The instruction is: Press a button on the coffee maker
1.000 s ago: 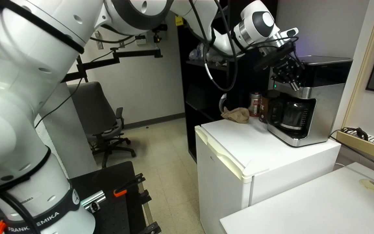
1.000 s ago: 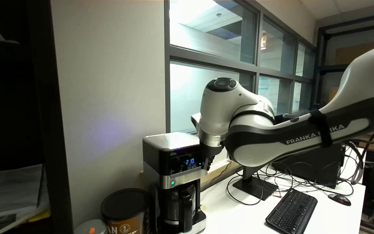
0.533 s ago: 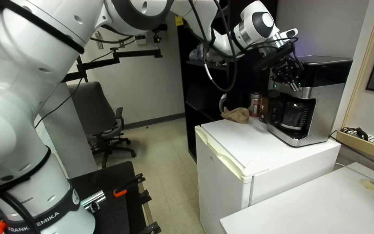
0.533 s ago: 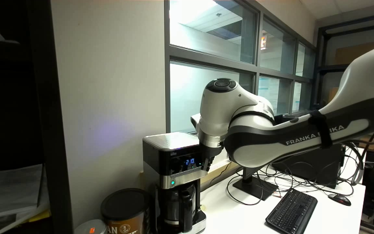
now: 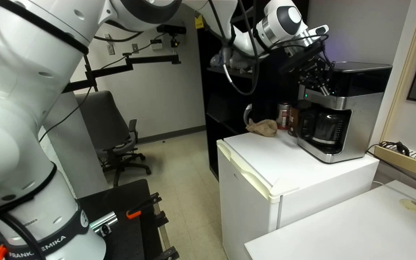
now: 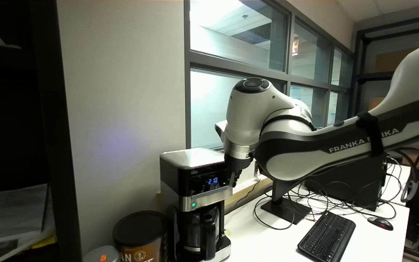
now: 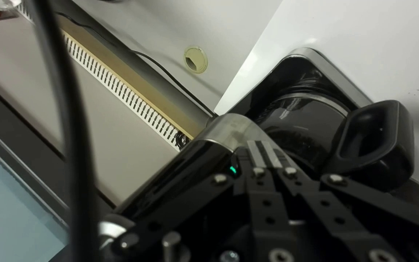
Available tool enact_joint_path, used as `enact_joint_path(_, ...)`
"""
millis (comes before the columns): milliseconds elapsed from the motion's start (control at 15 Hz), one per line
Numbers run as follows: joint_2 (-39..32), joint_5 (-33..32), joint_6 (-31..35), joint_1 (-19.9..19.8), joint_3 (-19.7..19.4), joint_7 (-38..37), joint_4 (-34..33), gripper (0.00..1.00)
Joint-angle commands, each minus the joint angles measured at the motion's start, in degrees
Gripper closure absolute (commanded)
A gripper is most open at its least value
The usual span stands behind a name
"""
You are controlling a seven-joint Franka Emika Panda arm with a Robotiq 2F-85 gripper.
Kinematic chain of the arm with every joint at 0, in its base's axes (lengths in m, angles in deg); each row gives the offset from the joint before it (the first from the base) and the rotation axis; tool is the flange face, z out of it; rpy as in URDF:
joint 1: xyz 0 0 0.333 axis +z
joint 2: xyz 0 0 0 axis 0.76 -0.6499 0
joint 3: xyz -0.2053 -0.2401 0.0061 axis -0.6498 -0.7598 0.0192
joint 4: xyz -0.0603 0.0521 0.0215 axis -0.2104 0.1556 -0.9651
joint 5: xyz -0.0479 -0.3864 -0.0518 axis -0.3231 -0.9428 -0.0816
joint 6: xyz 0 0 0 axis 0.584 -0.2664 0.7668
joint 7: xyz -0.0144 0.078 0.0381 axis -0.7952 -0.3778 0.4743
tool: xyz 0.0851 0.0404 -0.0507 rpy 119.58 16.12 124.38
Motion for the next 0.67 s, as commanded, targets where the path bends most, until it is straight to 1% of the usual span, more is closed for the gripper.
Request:
enact_joint_path(0,6.0,1.5,-0.3,1.2,-0.2,-1.3,8.7,1.0)
enact_joint_path(267,11.2,1.6,1.8,1.9,0.2,-4.0,17.2,1.0)
enact_joint_path(467,15.2,0.6,4.2,2.3,0.4,-6.9,24.0,1.0)
enact_joint_path(600,17.3,-0.1,5.5,2.5,0.4,-8.6,27.4,1.0)
